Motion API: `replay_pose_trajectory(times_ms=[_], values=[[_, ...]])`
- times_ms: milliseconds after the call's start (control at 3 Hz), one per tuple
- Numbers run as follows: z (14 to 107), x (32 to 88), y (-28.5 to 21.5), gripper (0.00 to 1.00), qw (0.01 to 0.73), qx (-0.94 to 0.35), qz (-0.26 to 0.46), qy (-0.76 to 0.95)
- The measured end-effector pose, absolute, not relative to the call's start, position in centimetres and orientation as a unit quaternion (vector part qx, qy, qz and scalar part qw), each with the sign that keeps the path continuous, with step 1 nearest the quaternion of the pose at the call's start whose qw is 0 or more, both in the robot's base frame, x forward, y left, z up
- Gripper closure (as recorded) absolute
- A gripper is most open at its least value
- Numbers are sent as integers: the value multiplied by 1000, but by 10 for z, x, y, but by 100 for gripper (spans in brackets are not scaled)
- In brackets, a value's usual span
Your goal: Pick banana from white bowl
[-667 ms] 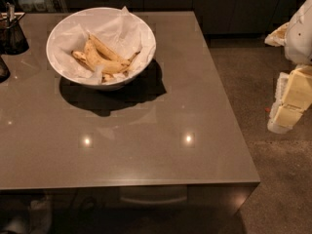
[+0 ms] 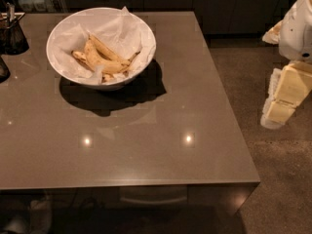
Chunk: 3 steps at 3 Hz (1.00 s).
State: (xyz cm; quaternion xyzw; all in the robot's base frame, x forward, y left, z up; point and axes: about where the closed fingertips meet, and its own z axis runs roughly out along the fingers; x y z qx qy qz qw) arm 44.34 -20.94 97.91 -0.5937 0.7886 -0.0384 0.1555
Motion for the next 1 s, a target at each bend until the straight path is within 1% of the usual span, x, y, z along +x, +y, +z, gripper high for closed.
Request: replay_pose_trajectory(times_ms=[667, 1000], values=[[976, 491, -153, 0, 98, -608, -63, 786], [979, 496, -146, 0, 110, -611, -68, 781]])
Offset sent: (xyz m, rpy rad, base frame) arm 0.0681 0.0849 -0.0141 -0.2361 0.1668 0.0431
